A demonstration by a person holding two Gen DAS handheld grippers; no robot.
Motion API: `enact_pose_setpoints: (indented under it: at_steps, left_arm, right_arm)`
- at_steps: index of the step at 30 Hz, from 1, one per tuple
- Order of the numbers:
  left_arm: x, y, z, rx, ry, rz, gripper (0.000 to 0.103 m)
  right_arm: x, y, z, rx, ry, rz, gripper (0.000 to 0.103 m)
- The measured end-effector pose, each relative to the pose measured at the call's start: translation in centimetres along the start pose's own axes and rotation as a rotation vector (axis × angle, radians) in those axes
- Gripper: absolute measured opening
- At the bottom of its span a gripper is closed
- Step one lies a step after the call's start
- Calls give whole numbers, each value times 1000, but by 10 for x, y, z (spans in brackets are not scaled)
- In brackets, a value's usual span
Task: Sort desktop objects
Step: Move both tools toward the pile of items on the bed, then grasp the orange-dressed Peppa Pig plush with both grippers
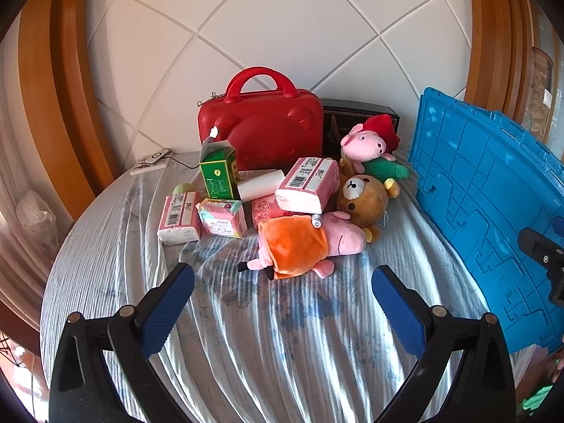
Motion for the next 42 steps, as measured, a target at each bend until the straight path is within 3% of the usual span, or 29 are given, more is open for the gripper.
enact_pose_setpoints:
  at_steps: [8, 14, 19, 22, 26, 33, 42]
  left_arm:
    - [14, 10, -2, -13, 21, -7, 102]
    - [36, 41, -2, -23, 23, 47, 102]
    - [71, 80, -13, -64, 84, 97, 102]
    - [99, 91, -23, -80, 136, 104, 102]
    - [136, 78, -31, -52, 180, 69, 102]
    - [206, 23, -45, 29, 271, -45, 102]
    - [252, -7, -61, 59, 362, -101, 102]
  right_arm:
    - [10, 2, 2, -22, 0, -5, 103]
    - [22, 12, 18, -49, -85, 24, 103]
    - [86, 25, -7, -17, 94, 141, 103]
    - [115, 32, -16, -13, 136, 146, 103]
    - [152, 43, -20, -16, 183, 174, 103]
    - [222, 73, -34, -68, 282, 237, 103]
    - [285, 108, -52, -16, 391, 378, 103]
Point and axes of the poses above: each gripper's, at about its wrist camera, not at the fingertips, and x roughly the way its jaws point, y to its left, z to its top, the point moved 9 cm from there along x, roughly the way its jaws point, and after that the axes turned 4 degrees about -y, right-handed, at the moved point
